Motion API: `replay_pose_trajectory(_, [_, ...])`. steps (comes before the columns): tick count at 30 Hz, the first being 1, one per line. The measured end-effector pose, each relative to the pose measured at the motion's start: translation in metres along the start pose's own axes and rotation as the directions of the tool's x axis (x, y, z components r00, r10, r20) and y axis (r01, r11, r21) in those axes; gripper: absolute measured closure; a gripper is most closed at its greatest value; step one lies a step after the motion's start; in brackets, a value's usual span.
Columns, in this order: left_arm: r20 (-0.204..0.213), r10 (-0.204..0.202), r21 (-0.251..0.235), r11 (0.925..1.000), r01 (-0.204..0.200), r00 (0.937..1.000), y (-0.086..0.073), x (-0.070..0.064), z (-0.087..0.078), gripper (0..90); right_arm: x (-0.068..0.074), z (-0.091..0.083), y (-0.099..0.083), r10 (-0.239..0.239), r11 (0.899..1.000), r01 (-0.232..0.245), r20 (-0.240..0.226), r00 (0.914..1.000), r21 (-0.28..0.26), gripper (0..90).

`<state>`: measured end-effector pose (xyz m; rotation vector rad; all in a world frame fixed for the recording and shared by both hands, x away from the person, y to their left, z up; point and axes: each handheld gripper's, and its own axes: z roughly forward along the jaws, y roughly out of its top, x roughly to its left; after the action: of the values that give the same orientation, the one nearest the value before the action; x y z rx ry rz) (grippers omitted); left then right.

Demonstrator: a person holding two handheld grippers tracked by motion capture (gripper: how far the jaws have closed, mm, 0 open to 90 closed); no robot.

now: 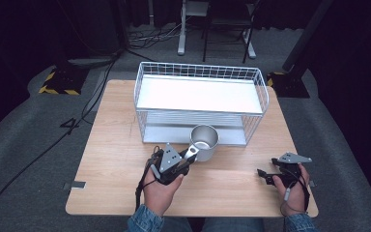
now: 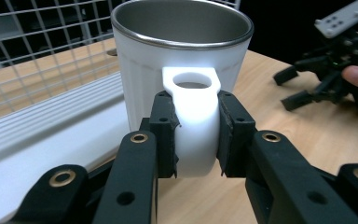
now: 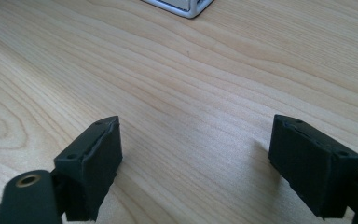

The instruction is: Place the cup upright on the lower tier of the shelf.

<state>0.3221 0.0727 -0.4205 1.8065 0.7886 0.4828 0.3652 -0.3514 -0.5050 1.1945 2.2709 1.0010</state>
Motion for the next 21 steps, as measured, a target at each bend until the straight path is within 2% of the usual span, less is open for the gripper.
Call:
replay_pose_trajectory(10, [-0.060,-0.040,-0.021,0.9990,0.039,0.9974,0.005,0.025,0.016,71.5,0.000,0.000,0.000,0.000,1.000,0.000,0.000,1.0000,0.000,17.6])
replay_pose_trajectory(11, [-0.064,-0.034,-0.024,0.9992,0.033,0.9973,0.005,0.028,0.018,71.4,0.000,0.000,0.000,0.000,1.000,0.000,0.000,1.0000,0.000,17.6])
replay_pose_trajectory(18, [-0.085,-0.039,-0.044,0.9984,0.036,0.9956,0.005,0.040,0.032,71.4,0.000,0.000,0.000,0.000,1.000,0.000,0.000,1.0000,0.000,17.6])
replay_pose_trajectory(21, [-0.096,-0.057,-0.051,0.9973,0.053,0.9938,0.003,0.044,0.040,71.4,0.000,0.000,0.000,0.000,1.000,0.000,0.000,1.0000,0.000,17.6])
